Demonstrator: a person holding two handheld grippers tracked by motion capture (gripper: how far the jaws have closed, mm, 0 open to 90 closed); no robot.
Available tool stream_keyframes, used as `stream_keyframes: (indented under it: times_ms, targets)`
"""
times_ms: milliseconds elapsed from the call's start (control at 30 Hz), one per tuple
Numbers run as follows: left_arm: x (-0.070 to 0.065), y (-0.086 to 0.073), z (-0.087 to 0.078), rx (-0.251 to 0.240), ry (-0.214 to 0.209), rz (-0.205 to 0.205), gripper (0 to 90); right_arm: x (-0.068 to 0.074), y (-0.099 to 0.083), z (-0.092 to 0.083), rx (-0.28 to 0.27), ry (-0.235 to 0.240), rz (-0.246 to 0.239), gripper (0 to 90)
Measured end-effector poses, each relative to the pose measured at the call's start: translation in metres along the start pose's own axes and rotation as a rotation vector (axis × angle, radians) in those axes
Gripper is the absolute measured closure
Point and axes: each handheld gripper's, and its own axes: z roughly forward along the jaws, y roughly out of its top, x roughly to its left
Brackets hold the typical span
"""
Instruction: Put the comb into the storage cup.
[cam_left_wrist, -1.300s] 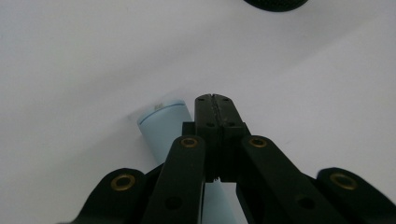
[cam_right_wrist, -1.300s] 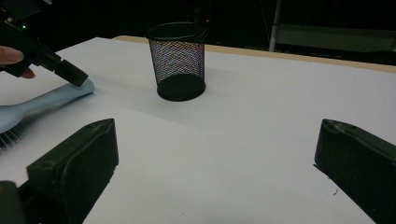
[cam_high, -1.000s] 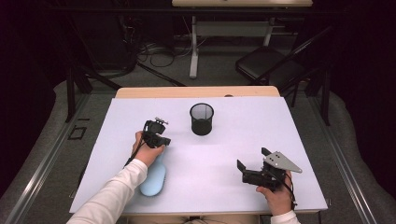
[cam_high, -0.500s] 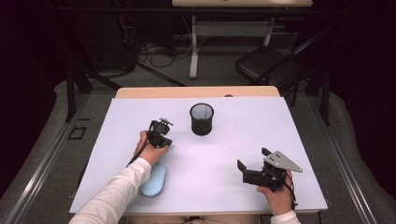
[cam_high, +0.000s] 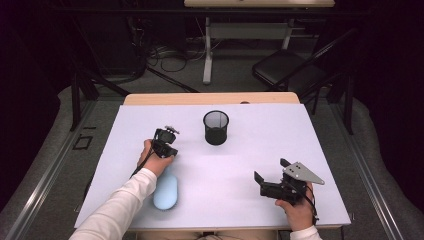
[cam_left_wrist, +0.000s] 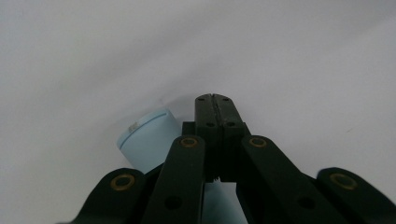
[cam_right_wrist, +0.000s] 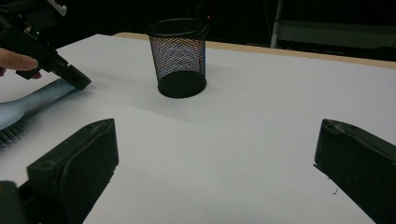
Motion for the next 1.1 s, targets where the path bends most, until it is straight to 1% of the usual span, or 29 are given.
stream_keyframes:
  times_ms: [67, 167, 300, 400, 433, 500, 533, 600, 633, 767, 867, 900, 933, 967, 1033, 1100]
  targets:
    - [0.004, -0.004, -0.001, 0.004, 0.002, -0.006, 90.0, 0.000, 0.000, 0.000, 0.001, 0.002, 0.001, 0.0]
    - [0.007, -0.007, -0.003, 0.009, 0.003, -0.006, 90.0, 0.000, 0.000, 0.001, 0.004, 0.005, 0.000, 0.0]
    - [0.016, -0.013, -0.005, 0.011, 0.009, -0.023, 90.0, 0.001, 0.000, 0.001, 0.013, 0.008, -0.001, 0.0]
    - [0.018, -0.016, -0.007, 0.013, 0.012, -0.025, 90.0, 0.002, 0.000, 0.001, 0.009, 0.008, -0.002, 0.0]
    - [0.021, -0.020, -0.008, 0.013, 0.015, -0.028, 90.0, 0.001, 0.000, 0.001, 0.009, 0.009, -0.002, 0.0]
    - [0.022, -0.022, -0.009, 0.011, 0.013, -0.028, 90.0, 0.001, 0.000, 0.001, 0.010, 0.009, -0.002, 0.0]
    - [0.025, -0.026, -0.011, 0.010, 0.016, -0.033, 90.0, 0.000, 0.000, 0.001, 0.010, 0.008, -0.001, 0.0]
    - [0.026, -0.028, -0.011, 0.008, 0.017, -0.038, 90.0, 0.000, 0.000, 0.001, 0.011, 0.008, 0.000, 0.0]
    - [0.029, -0.032, -0.013, 0.008, 0.018, -0.041, 90.0, 0.000, 0.000, 0.001, 0.012, 0.008, 0.002, 0.0]
    - [0.031, -0.037, -0.016, 0.015, 0.031, -0.035, 90.0, 0.001, -0.001, 0.001, 0.015, 0.011, 0.002, 0.0]
    - [0.033, -0.042, -0.018, 0.011, 0.033, -0.029, 90.0, 0.002, 0.000, 0.002, 0.017, 0.011, -0.001, 0.0]
    - [0.035, -0.045, -0.019, 0.009, 0.032, -0.035, 90.0, 0.002, 0.000, 0.001, 0.017, 0.011, -0.002, 0.1]
    - [0.038, -0.049, -0.022, 0.002, 0.020, -0.051, 90.0, 0.002, -0.001, 0.001, 0.017, 0.011, -0.001, 0.2]
    - [0.038, -0.049, -0.022, 0.002, 0.020, -0.051, 90.0, 0.002, -0.001, 0.002, 0.016, 0.012, 0.000, 0.3]
    - [0.041, -0.053, -0.024, -0.002, 0.014, -0.066, 90.0, 0.002, -0.001, 0.002, 0.016, 0.012, 0.001, 0.6]
    - [0.043, -0.057, -0.026, -0.004, 0.015, -0.070, 90.0, 0.002, -0.001, 0.002, 0.019, 0.012, -0.001, 0.6]
